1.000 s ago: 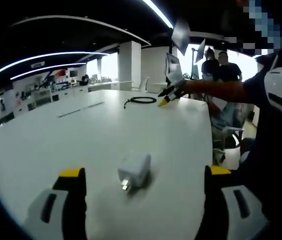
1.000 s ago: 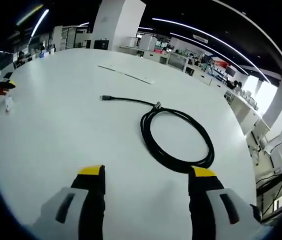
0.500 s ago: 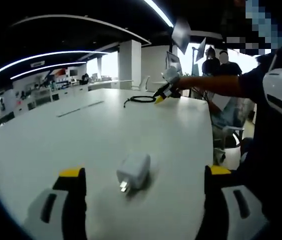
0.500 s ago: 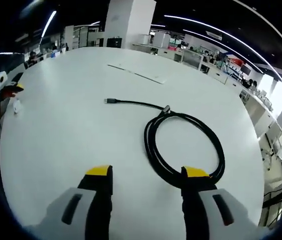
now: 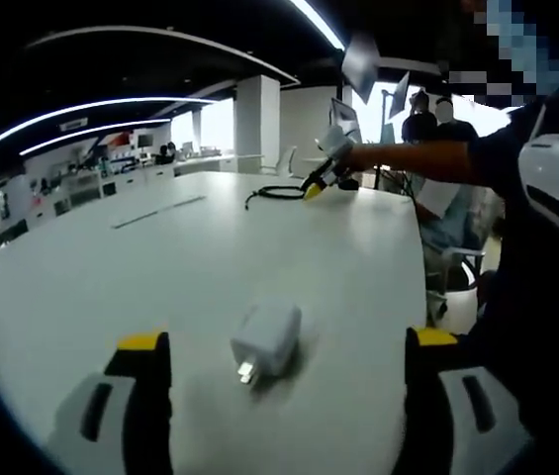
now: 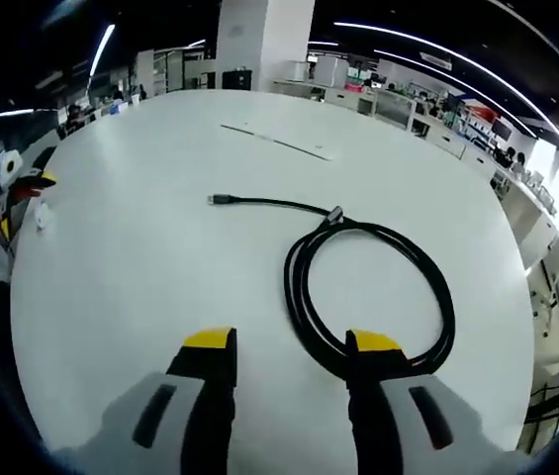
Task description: Plug the desk Type‑C cable into the charger adapter.
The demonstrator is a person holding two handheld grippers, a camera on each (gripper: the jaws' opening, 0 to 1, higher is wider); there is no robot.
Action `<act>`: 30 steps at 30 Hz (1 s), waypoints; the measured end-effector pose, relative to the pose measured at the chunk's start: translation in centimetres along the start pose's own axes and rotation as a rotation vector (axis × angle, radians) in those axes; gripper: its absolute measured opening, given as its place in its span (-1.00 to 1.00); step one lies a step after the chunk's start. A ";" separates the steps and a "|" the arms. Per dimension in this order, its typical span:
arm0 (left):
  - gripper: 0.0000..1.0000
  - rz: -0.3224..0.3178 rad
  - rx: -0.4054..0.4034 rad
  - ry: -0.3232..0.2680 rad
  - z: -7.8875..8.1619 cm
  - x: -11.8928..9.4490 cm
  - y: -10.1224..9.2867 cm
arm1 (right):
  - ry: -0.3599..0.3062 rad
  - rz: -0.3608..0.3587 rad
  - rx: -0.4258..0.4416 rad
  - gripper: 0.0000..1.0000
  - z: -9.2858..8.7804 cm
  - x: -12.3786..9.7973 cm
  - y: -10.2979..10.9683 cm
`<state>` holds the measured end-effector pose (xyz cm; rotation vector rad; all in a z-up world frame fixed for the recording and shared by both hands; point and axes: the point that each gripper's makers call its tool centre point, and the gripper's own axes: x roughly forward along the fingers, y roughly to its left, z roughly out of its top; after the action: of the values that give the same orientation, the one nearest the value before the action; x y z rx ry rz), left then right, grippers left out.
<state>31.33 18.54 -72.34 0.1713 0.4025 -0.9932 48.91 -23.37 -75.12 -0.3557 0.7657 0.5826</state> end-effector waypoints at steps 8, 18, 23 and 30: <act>0.97 0.005 -0.008 0.007 -0.2 0.0 0.3 | 0.036 0.030 0.011 -0.29 -0.2 1.0 -0.4; 0.96 0.004 -0.016 0.013 -0.7 0.4 0.5 | 0.058 0.078 0.063 -0.28 -0.4 1.6 -1.1; 0.96 0.003 -0.020 0.013 -0.8 0.4 0.5 | 0.078 0.066 0.079 -0.49 -0.9 1.3 -1.5; 0.95 0.001 -0.022 0.017 -1.1 0.4 0.2 | 0.087 0.067 0.083 -0.69 -0.8 0.9 -2.0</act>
<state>31.47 18.69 -73.56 0.1602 0.4290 -0.9864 50.23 -24.99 -76.16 -0.2806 0.8853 0.5988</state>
